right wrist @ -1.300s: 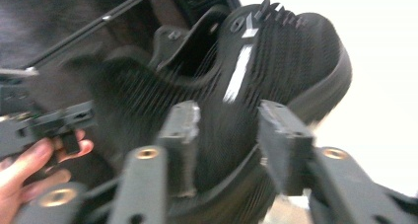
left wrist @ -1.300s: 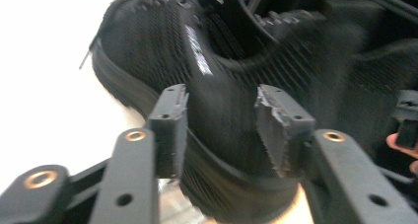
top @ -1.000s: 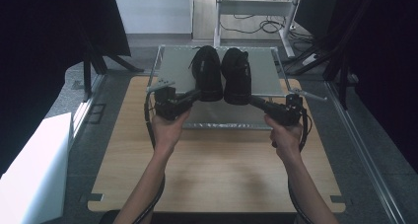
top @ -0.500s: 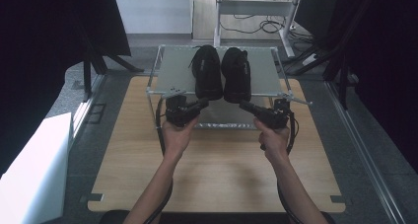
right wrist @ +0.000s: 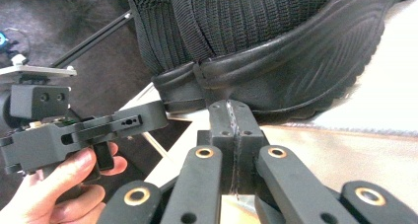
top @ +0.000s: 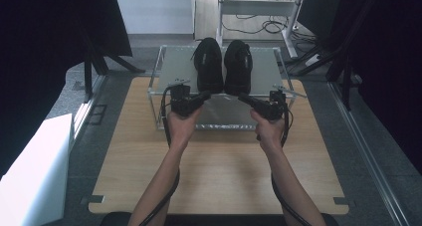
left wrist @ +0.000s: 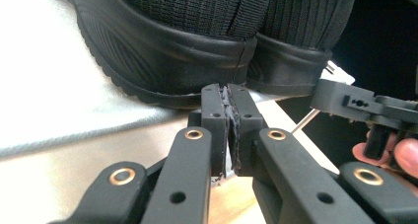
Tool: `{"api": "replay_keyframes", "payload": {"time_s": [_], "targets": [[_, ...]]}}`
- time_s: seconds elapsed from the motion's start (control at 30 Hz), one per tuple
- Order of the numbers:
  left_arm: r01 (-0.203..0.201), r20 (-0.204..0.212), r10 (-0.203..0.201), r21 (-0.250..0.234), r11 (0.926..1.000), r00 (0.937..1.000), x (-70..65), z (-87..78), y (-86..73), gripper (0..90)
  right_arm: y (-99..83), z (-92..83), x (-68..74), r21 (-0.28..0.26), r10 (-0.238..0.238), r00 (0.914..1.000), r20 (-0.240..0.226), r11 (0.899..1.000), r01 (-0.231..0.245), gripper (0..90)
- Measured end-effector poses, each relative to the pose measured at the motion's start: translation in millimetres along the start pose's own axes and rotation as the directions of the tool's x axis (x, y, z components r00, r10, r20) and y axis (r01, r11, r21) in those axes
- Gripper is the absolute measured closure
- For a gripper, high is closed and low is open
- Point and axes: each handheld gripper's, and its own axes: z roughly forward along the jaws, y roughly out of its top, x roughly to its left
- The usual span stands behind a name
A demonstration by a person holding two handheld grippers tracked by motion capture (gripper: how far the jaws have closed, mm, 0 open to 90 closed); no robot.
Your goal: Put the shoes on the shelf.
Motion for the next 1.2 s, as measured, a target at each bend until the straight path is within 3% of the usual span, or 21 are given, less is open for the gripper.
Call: {"api": "replay_keyframes", "payload": {"time_s": [0.1, 0.2, 0.4, 0.57, 0.77, 0.9, 1.07, 1.2], "targets": [[0.005, -0.016, -0.005, 0.008, 1.0000, 0.9999, 1.0, 6.0, 1.2, 86.7, 1.9, 3.3, -4.7, 0.000, 0.008, 0.9999, 0.012, 1.000, -0.008, 90.0], [0.022, -0.004, -0.022, 0.004, 0.9997, 0.9997, 1.5, 10.2, 2.5, 87.2, 3.0, 5.0, -7.1, 0.001, 0.023, 0.9995, 0.022, 1.000, -0.023, 90.0], [0.011, 0.005, -0.011, 0.002, 0.9999, 0.9999, -5.2, 11.7, 4.3, 82.8, 2.3, 4.5, -10.0, 0.008, 0.034, 0.9993, 0.013, 0.999, -0.034, 89.6], [-0.018, 0.044, 0.018, 0.013, 0.9997, 0.9989, -12.7, 9.7, -6.1, 77.8, -3.5, -0.1, -12.2, 0.027, 0.041, 0.9991, -0.013, 0.999, -0.041, 83.9], [-0.066, 0.044, 0.064, 0.043, 0.9969, 0.9970, -15.5, 6.1, -18.0, 60.7, -14.5, -7.2, -15.3, 0.064, -0.007, 0.9999, -0.007, 0.998, 0.008, 67.5], [-0.111, 0.008, 0.111, 0.051, 0.9925, 0.9938, -15.4, 1.1, -23.0, 45.8, -19.4, -12.7, -16.4, 0.079, -0.048, 0.9988, 0.010, 0.996, 0.047, 55.3], [-0.115, -0.024, 0.117, 0.071, 0.9908, 0.9928, -11.4, -5.8, -31.4, 28.6, -23.9, -22.7, -16.4, 0.096, -0.104, 0.9940, 0.032, 0.990, 0.101, 43.9], [-0.158, -0.070, 0.166, 0.104, 0.9820, 0.9837, -11.8, -13.7, -39.0, 17.8, -26.7, -30.5, -13.0, 0.108, -0.152, 0.9879, 0.029, 0.983, 0.148, 36.6]]}}
